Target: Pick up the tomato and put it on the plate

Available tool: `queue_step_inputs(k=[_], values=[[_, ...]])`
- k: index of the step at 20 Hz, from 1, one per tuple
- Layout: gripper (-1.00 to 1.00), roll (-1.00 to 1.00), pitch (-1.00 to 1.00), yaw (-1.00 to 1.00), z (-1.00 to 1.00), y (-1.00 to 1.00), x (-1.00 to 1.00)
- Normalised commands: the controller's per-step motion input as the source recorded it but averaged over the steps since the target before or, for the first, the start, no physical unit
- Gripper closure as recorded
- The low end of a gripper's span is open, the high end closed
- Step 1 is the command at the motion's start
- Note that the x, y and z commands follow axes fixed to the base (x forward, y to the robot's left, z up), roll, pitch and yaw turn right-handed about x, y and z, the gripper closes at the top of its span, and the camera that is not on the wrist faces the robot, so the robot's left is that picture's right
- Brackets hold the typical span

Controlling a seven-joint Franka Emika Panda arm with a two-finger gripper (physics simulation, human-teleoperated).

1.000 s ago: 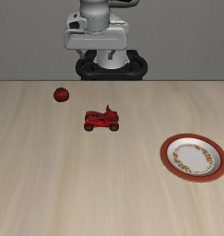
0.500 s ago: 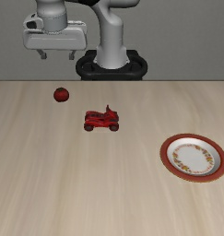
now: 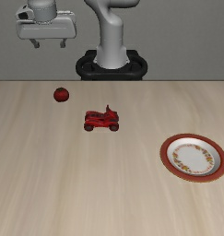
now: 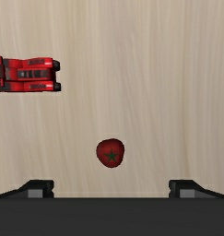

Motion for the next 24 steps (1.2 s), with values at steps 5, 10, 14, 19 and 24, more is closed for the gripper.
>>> queue_step_inputs(k=[5,10,14,19,24], values=[[-1.00,0.00,0.00,0.00,-1.00,0.00,0.00],[-1.00,0.00,0.00,0.00,-1.00,0.00,0.00],[-1.00,0.00,0.00,0.00,-1.00,0.00,0.00],[-1.00,0.00,0.00,0.00,-1.00,0.00,0.00],[-1.00,0.00,0.00,0.00,0.20,0.00,-0.40]])
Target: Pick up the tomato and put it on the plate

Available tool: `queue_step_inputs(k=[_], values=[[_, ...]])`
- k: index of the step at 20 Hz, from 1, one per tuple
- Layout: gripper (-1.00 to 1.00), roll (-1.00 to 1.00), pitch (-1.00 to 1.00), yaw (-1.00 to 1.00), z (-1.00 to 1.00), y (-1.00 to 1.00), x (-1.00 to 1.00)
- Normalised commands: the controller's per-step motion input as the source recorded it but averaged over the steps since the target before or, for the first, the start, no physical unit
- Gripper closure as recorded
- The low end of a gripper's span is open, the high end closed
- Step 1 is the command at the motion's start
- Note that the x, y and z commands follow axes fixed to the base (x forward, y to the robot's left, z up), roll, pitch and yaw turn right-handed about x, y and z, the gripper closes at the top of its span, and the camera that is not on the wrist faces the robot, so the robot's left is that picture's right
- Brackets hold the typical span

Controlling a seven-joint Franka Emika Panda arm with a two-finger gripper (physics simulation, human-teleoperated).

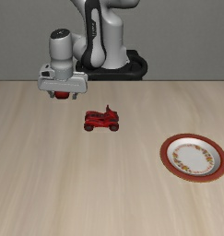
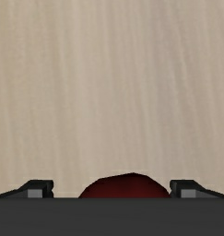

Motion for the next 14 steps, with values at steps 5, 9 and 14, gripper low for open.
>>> queue_step_inputs(k=[5,9,14], values=[[1.00,0.00,0.00,0.00,0.00,0.00,0.00],[1.00,0.00,0.00,0.00,0.00,0.00,0.00],[1.00,0.00,0.00,0.00,0.40,0.00,0.00]])
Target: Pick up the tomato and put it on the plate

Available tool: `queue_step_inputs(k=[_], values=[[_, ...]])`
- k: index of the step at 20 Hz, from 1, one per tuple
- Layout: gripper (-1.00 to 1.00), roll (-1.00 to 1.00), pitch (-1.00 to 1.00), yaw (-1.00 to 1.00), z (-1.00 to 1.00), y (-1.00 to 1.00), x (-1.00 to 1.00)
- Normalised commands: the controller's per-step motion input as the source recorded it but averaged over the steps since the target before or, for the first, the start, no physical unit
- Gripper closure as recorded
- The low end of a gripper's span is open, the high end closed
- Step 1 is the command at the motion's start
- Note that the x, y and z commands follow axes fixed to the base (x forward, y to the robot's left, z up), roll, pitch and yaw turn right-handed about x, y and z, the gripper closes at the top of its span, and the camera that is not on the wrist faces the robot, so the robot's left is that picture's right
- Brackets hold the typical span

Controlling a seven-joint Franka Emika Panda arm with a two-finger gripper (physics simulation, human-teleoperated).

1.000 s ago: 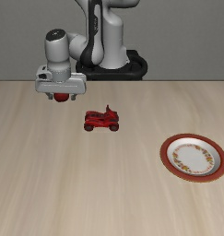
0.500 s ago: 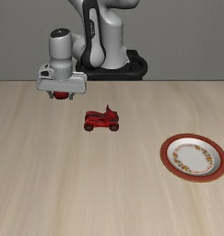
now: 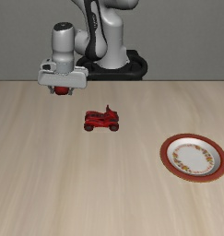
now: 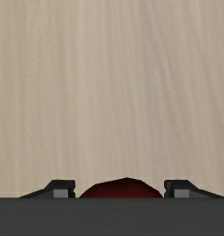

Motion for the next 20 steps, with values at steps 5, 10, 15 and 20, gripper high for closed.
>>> queue_step_inputs(k=[5,10,15,20], values=[[1.00,0.00,0.00,0.00,1.00,0.00,0.00],[1.00,0.00,0.00,0.00,0.60,0.00,0.40],[1.00,0.00,0.00,0.00,0.00,0.00,1.00],[1.00,0.00,0.00,0.00,0.00,0.00,1.00]])
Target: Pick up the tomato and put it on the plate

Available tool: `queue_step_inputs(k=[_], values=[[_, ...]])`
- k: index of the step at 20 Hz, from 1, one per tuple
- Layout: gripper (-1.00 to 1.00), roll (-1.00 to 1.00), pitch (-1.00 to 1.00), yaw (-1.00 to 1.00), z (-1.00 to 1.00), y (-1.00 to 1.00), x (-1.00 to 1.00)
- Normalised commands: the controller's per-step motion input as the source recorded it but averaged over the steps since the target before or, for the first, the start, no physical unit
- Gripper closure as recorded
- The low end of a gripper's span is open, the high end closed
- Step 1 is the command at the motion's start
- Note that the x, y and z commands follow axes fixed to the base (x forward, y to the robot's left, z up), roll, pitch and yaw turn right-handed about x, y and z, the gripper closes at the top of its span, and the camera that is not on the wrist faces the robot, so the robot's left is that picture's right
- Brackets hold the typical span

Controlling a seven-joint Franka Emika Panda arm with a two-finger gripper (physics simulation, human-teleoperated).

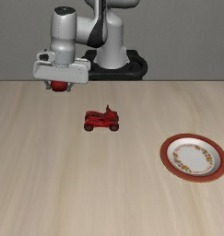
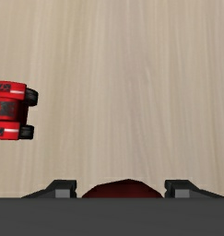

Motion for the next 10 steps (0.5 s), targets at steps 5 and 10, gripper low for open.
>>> queue_step_inputs(k=[5,10], values=[[1.00,0.00,0.00,0.00,0.00,0.00,1.00],[1.00,0.00,0.00,0.00,0.00,0.00,1.00]])
